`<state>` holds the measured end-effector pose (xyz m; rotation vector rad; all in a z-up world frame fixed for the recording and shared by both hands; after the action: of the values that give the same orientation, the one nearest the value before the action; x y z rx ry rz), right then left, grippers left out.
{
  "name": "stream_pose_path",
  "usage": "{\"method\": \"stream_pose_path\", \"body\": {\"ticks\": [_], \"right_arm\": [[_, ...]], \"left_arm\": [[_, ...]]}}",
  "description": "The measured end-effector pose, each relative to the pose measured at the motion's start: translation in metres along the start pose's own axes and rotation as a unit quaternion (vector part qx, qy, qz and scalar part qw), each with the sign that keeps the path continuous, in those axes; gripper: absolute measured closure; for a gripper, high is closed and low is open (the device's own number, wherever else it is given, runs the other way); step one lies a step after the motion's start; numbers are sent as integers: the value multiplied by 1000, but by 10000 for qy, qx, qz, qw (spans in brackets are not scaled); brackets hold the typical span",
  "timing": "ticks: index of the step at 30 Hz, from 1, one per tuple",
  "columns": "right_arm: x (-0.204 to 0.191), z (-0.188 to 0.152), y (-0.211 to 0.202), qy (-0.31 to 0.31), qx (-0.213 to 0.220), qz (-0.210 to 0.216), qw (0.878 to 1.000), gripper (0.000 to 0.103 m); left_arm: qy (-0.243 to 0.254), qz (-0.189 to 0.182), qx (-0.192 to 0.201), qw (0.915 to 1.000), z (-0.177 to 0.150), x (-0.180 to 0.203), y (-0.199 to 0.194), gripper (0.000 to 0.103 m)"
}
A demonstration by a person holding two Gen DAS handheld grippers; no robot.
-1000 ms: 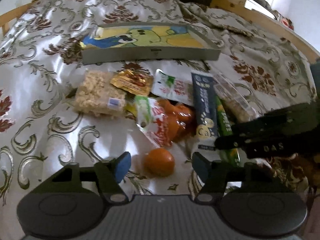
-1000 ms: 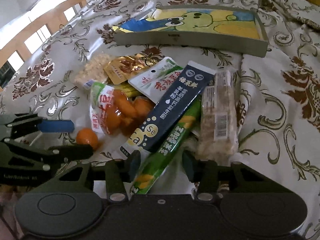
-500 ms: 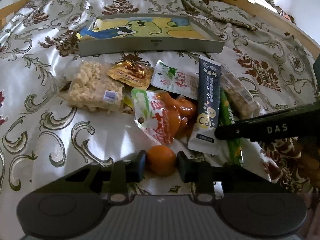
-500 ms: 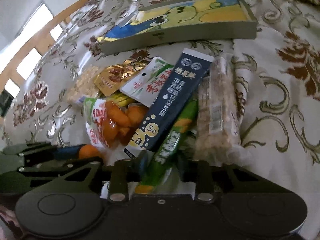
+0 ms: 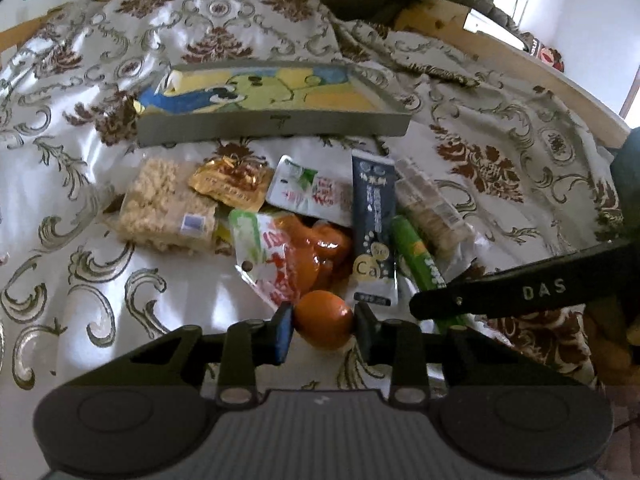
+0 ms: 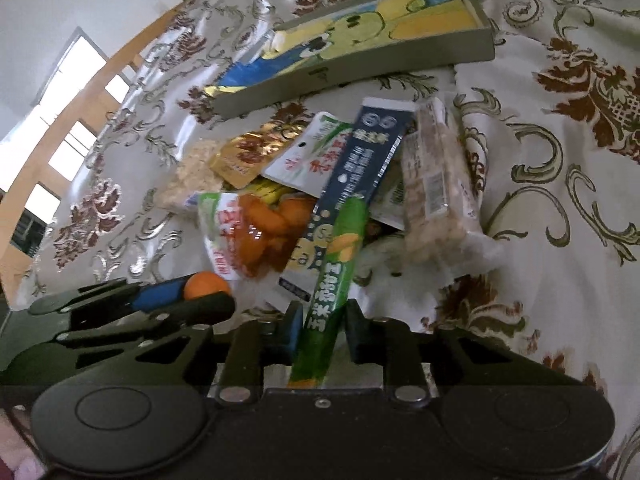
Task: Organize snacks
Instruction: 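Close the left tool on the mandarin while the right tool grasps the green tube, then carry the mandarin and green tube into the tray and release both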
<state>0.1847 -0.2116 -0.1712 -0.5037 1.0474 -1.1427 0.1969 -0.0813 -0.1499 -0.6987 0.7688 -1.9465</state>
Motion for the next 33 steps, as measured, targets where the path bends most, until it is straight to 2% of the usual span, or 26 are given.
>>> {"method": "stream_pose_path", "body": {"ticks": [11, 15, 19, 28, 33], "right_arm": [[-4, 8, -23, 30, 442, 142, 9989, 85], [-7, 17, -31, 110, 726, 404, 9965, 85], [-9, 32, -38, 162, 1021, 592, 9929, 84], [6, 86, -39, 297, 1556, 767, 9844, 84], [19, 144, -29, 415, 1983, 729, 9765, 84]], "left_arm": [[-162, 17, 532, 9985, 15, -3, -20, 66], [-323, 91, 608, 9976, 19, -8, -24, 66], [-657, 77, 523, 9964, 26, -18, -23, 66], [-1008, 63, 762, 9920, 83, -33, -1, 66], [-877, 147, 1079, 9902, 138, -39, 25, 66]]}}
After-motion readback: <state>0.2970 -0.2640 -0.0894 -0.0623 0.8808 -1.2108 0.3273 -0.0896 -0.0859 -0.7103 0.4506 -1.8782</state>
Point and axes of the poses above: each gripper's, at about its wrist camera, not at the fingertips, and y roughly the way its jaws point, x to its right, z to its top, the point moved 10 cm from there along y, roughly the way its jaws point
